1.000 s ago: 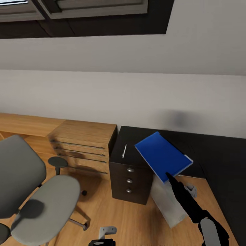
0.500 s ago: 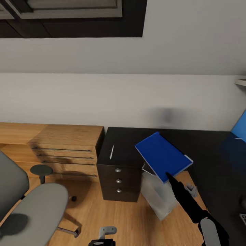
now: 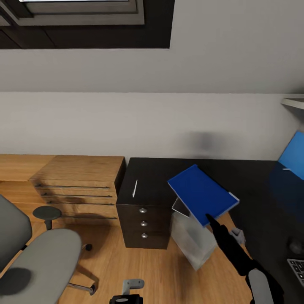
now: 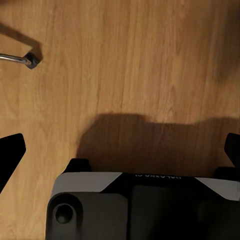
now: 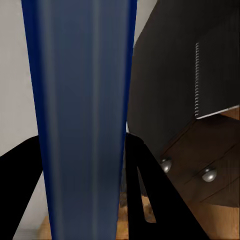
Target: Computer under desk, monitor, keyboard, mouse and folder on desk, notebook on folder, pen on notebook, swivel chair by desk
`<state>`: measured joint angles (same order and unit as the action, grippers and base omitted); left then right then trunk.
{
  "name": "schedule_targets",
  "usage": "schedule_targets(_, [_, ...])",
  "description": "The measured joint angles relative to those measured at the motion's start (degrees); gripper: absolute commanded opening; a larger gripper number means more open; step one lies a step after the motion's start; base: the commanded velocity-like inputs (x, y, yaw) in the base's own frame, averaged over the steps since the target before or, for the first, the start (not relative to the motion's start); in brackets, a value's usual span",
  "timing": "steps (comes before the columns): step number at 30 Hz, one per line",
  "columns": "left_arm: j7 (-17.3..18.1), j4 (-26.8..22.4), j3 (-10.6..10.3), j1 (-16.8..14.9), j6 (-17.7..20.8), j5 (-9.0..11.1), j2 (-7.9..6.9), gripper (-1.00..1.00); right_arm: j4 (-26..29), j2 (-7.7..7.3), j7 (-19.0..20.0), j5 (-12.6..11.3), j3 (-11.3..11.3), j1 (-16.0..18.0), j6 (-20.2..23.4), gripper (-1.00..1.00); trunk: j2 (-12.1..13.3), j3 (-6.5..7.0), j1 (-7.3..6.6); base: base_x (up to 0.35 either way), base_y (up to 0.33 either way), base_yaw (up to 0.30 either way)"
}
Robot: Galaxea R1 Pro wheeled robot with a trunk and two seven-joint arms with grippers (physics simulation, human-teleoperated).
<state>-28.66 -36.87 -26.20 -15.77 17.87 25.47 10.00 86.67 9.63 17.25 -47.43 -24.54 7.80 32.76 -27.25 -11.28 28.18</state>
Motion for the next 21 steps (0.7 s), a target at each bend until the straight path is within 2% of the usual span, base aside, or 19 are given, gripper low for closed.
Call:
schedule_targets(3, [-0.17,-0.18,0.03,0.00,-1.30,0.02,0.00,1.00,0.00,-0.64,-6.95,-1.06,-0.24,1.06,-0.09,-1.00,1.21,0.54,-0.66,0.000,0.000,0.000])
schedule_targets(6, [-0.35,-0.11,0.09,0.00,-2.04,0.13,0.00,1.00,-0.83,-0.81,-15.29,-4.06,-0.29,5.33,-1.60,-1.00,2.42,1.09,-1.32,0.000,0.000,0.000])
schedule_targets(9, [-0.48,0.24,0.53,0.00,-2.40,0.28,0.00,1.00,-4.28,-0.96,-23.29,-6.40,-0.37,10.64,-7.88,-1.00,3.25,1.46,-1.76,0.000,0.000,0.000])
schedule_targets(10, [-0.42,0.30,0.74,0.01,-2.40,0.12,-0.05,1.00,-4.96,-1.05,-24.34,-6.78,-0.37,11.27,-9.49,-1.00,3.25,1.46,-1.77,0.000,0.000,0.000])
schedule_targets(11, [-0.45,0.35,0.80,0.01,-2.41,0.20,-0.80,1.00,-7.37,-1.27,-26.41,-7.38,-0.38,12.82,-14.97,-1.00,3.26,1.46,-1.76,0.000,0.000,0.000])
schedule_targets(13, [-0.49,1.07,0.75,0.02,-2.45,0.42,-2.00,1.00,-10.72,-1.69,-28.02,-8.24,-0.34,14.44,-24.03,-1.00,3.25,1.46,-1.77,0.000,0.000,0.000])
schedule_targets(15, [-0.27,4.72,0.78,0.07,-2.62,0.62,-2.56,1.00,-12.27,-2.31,-28.52,-10.04,-0.47,15.00,-30.19,-1.00,3.25,1.45,-1.77,0.000,0.000,0.000])
schedule_targets(16, [-0.21,6.49,0.79,0.05,-3.08,0.62,-2.60,1.00,-12.87,-2.42,-28.55,-11.50,-0.65,15.10,-31.85,-1.00,3.25,1.45,-1.77,0.000,0.000,0.000])
schedule_targets(18, [-0.14,9.32,0.88,0.05,-7.12,0.69,-2.68,1.00,-14.25,-2.48,-28.27,-16.90,-0.89,15.23,-34.60,-1.00,3.24,1.45,-1.77,0.000,0.000,0.000])
schedule_targets(19, [-0.13,11.61,0.87,0.08,-10.84,0.77,-2.70,1.00,-15.18,-2.44,-28.16,-20.35,-0.90,15.27,-35.41,-1.00,3.25,1.45,-1.77,0.000,0.000,0.000])
schedule_targets(21, [-0.11,15.13,0.83,0.09,-15.01,0.72,-2.70,1.00,-16.49,-2.58,-28.03,-22.76,-0.88,15.27,-35.95,-1.00,3.24,1.45,-1.77,0.000,0.000,0.000])
